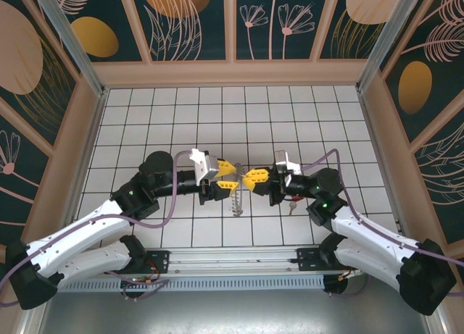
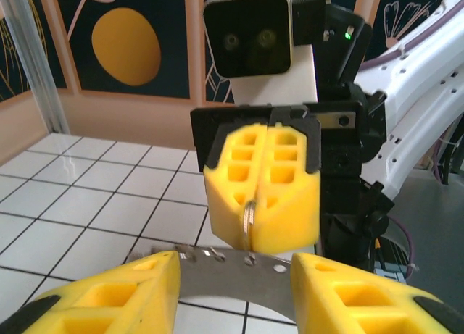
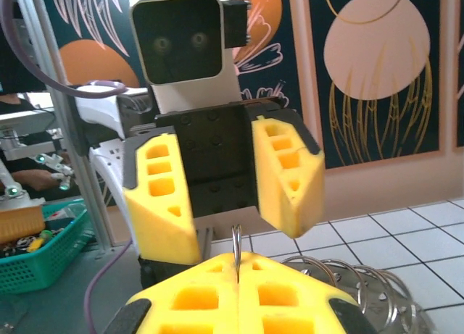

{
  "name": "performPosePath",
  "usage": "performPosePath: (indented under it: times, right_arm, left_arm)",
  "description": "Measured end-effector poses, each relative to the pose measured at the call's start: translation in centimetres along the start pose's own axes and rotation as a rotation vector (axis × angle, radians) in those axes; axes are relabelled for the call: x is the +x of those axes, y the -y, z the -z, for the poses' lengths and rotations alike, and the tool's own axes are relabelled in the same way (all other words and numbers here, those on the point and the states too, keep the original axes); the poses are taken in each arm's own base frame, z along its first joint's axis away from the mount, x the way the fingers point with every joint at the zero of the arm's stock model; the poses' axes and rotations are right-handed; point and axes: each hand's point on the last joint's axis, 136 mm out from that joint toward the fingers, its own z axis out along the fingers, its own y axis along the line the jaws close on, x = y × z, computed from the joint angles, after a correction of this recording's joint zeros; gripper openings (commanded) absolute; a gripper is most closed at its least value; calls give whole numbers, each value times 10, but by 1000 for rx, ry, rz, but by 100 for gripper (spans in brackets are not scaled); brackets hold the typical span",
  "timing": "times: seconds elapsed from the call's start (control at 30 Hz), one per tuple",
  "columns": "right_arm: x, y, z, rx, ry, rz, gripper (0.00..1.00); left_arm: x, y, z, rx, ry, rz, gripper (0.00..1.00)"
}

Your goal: Put the keys on the keyring

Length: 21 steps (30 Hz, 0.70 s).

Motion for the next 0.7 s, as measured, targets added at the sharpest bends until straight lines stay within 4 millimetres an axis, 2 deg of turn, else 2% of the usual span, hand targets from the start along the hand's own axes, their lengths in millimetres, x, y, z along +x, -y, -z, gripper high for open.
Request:
performPosePath:
  times: [0.1,0.57,0.7]
  right_arm:
    - [1,-4,0,-25,14,0,0]
    - [-10,-14,2,-68,111,36,0]
    - [-10,-14,4,-66,130,33,0]
  left_arm:
    - [-2,1,-3,16,15,4,33]
    - [-9,10,-7,86,51,12,27]
    - [-8,11,-9,101,53,25,21]
